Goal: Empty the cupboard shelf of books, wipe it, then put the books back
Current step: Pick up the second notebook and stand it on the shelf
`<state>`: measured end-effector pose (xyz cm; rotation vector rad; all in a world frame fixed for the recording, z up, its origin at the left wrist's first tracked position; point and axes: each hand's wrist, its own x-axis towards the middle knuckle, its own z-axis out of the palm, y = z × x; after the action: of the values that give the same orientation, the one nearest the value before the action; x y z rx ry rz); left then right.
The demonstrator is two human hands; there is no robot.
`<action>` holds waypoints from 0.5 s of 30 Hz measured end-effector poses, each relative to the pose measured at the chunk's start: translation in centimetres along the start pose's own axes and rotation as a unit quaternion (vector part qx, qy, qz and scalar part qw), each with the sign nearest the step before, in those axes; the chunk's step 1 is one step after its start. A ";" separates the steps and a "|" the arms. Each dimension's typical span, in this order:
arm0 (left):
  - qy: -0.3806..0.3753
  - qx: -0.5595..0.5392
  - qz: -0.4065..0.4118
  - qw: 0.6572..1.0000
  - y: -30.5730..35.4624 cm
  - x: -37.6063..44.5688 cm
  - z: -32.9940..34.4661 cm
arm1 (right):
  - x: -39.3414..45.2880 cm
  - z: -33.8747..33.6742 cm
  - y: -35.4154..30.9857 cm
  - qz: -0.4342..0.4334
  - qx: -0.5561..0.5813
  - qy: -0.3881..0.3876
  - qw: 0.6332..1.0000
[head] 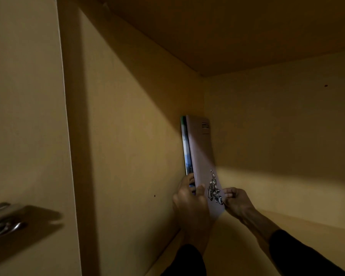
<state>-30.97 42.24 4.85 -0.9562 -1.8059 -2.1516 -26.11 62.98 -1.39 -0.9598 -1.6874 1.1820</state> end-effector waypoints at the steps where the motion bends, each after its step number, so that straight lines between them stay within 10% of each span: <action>1: -0.003 0.004 0.002 1.000 0.0 0.0 -0.1 | 0.0 0.1 0.1 -0.007 -0.003 0.000 1.000; 15: 0.020 0.089 0.115 0.989 -0.4 -0.5 -1.0 | -2.1 0.0 -0.5 -0.085 -0.092 0.027 0.992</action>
<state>-31.12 41.27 4.18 -1.0157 -1.7378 -1.8267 -25.42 60.97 -1.32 -0.9293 -1.8187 0.8925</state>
